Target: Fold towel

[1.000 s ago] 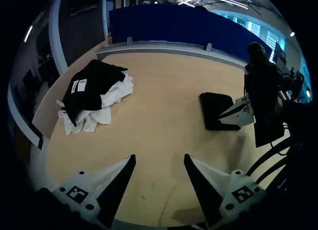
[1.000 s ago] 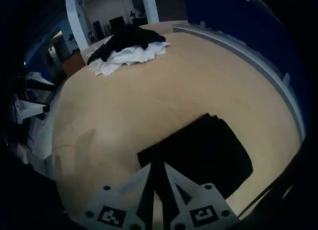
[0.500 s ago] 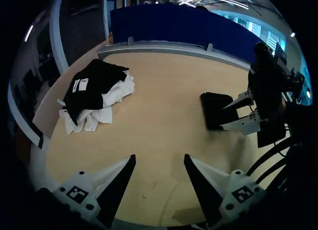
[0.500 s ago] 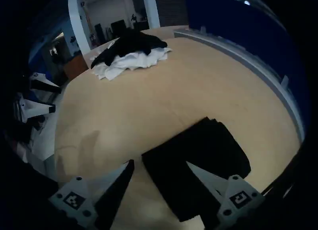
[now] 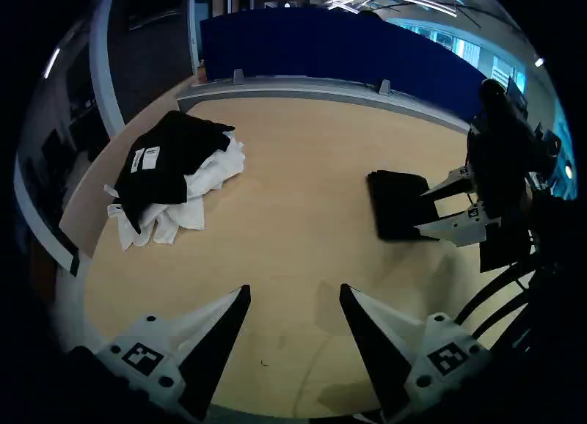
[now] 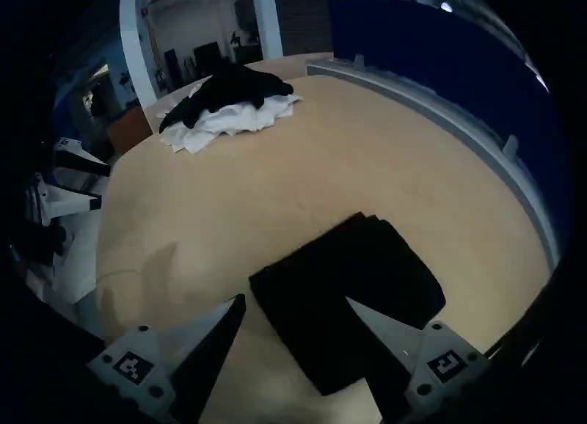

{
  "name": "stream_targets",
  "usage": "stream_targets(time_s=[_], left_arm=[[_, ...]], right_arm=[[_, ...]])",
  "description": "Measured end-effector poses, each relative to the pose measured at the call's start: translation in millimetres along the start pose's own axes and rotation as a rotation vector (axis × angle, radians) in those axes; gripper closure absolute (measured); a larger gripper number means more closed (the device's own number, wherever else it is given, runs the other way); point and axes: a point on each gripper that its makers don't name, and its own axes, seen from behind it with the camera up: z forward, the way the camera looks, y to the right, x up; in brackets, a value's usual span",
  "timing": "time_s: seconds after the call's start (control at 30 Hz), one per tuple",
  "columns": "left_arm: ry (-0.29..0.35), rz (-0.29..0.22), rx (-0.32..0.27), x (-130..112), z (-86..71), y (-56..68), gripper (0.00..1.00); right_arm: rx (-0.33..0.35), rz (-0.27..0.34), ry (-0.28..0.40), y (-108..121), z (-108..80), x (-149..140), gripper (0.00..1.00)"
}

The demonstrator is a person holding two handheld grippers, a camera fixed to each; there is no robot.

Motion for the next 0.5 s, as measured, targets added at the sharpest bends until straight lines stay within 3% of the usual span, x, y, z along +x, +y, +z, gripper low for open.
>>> stream_targets(time_s=[0.5], left_arm=[[-0.002, 0.017, -0.011, 3, 2.8, 6.4, 0.10]], right_arm=[[-0.103, 0.074, -0.028, 28, -37.0, -47, 0.05]])
